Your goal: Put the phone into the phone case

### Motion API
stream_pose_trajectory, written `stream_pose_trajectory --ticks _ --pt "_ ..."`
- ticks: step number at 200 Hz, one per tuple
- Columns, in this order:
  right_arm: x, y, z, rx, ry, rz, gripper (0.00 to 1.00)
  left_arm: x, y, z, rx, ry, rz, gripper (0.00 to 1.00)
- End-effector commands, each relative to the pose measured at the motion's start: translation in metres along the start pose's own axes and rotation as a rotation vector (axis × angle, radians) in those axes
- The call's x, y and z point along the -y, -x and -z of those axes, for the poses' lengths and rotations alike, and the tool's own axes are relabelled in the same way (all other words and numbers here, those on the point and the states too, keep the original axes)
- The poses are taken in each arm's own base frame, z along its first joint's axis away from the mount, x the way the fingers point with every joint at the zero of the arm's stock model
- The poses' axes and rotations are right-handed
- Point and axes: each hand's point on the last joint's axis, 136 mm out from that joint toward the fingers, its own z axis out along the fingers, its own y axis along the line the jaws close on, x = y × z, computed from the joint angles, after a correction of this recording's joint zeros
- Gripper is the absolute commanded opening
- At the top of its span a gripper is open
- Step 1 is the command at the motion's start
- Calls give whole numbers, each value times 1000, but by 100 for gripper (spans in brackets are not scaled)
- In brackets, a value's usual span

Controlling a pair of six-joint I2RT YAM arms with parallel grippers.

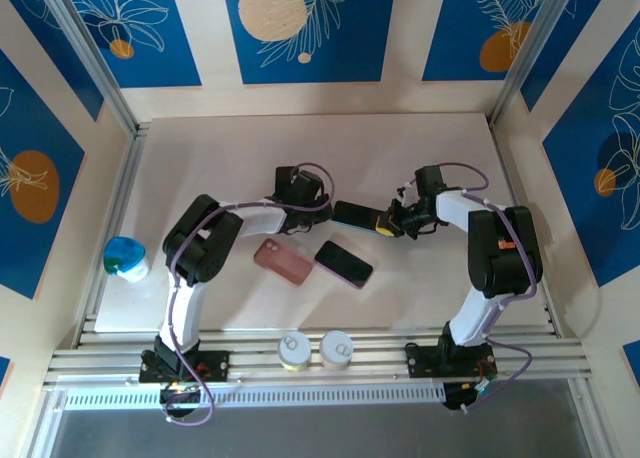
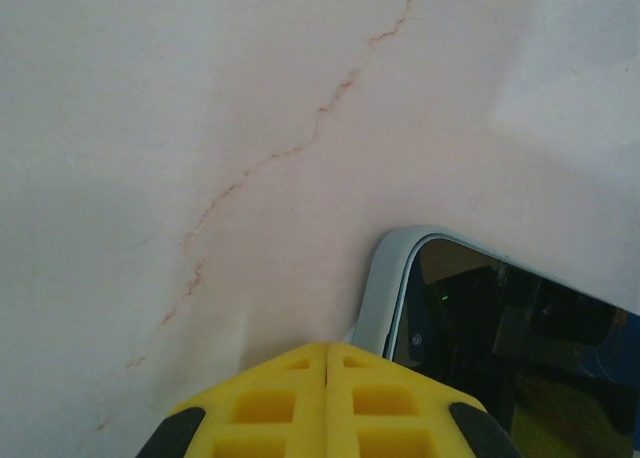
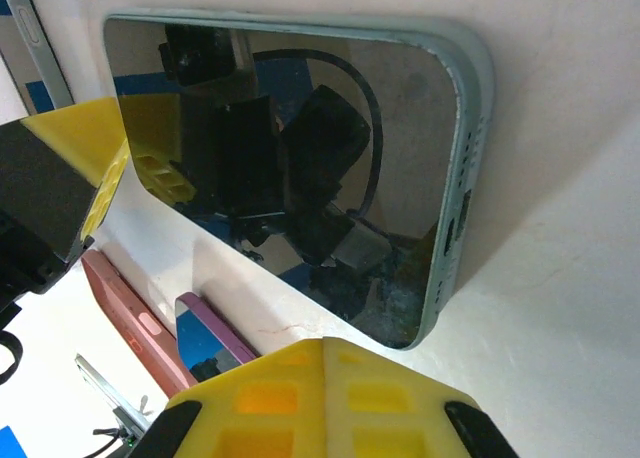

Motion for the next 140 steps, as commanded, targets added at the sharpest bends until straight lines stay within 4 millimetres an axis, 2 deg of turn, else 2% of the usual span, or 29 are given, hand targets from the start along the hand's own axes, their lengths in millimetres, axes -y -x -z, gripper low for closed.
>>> stream_pose_trajectory --ticks 1,51,140 --pt "-1 3 4 4 20 10 4 -4 -14 4 -33 24 -3 0" --pt "-2 10 23 44 56 -3 3 -2 -9 6 -30 40 -28 0" --pt "9 2 4 -11 42 -20 3 -1 -8 6 -31 41 -39 0"
